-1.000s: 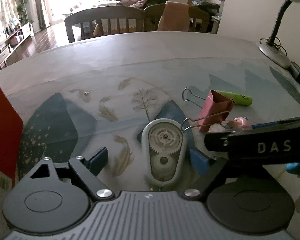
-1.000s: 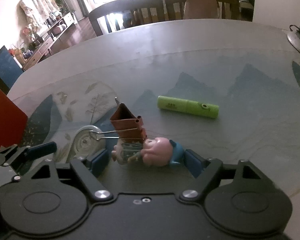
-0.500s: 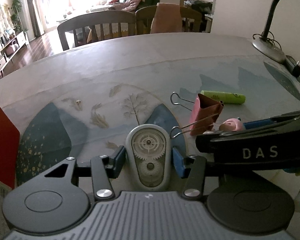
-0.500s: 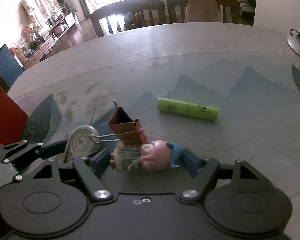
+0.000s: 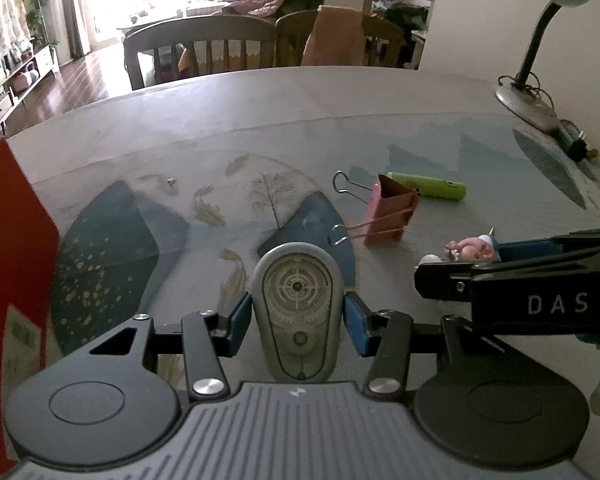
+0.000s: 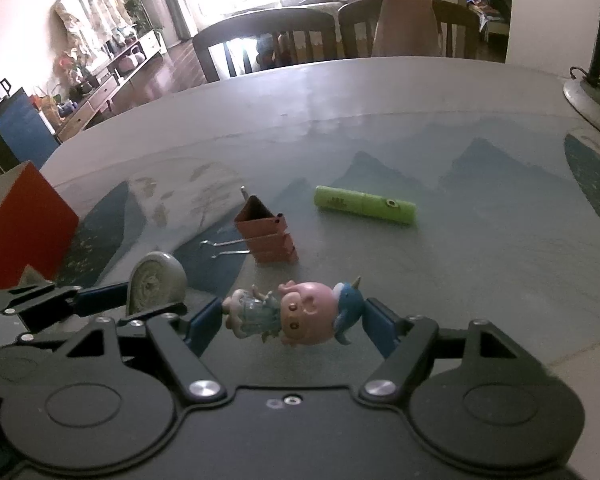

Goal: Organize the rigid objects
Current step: 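Grasp the white tape dispenser with the left tool while the right tool grasps the pig figure, then carry the tape dispenser and pig figure over the shoebox with both tools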

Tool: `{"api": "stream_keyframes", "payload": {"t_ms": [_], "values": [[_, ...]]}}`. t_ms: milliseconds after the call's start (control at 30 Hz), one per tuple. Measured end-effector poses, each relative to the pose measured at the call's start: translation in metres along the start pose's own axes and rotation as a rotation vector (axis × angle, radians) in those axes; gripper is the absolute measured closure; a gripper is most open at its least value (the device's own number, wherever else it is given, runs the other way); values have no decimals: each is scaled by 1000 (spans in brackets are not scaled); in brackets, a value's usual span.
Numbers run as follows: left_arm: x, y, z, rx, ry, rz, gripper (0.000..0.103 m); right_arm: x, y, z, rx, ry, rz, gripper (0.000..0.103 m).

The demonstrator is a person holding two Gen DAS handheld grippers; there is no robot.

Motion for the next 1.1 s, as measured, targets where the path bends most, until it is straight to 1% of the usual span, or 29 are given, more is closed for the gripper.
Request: {"api": "stream_keyframes", "payload": {"t_ms": [333,500,833,1100], "values": [[4,50,2,-24,40,-32,54,19,46,-5,-26,-9,57,27],[11,79,5,-70,45,-40,54,35,70,-4,-59,-3,84,27],[42,132,7,-151,66,-17,54,79,106,1,-122,40,119,27],[83,165,5,-192,96,5,54,130,116,2,-148,92,150,27]]}}
Point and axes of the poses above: each gripper's, at about its wrist camera, not at the fingertips, and y roughly against the way its jaws point, x to its left, z to its top, the point moved 10 cm from there along -y, roughly the way its jaws point, and after that the axes turned 7 degrees about -y, right-handed, at the moved point
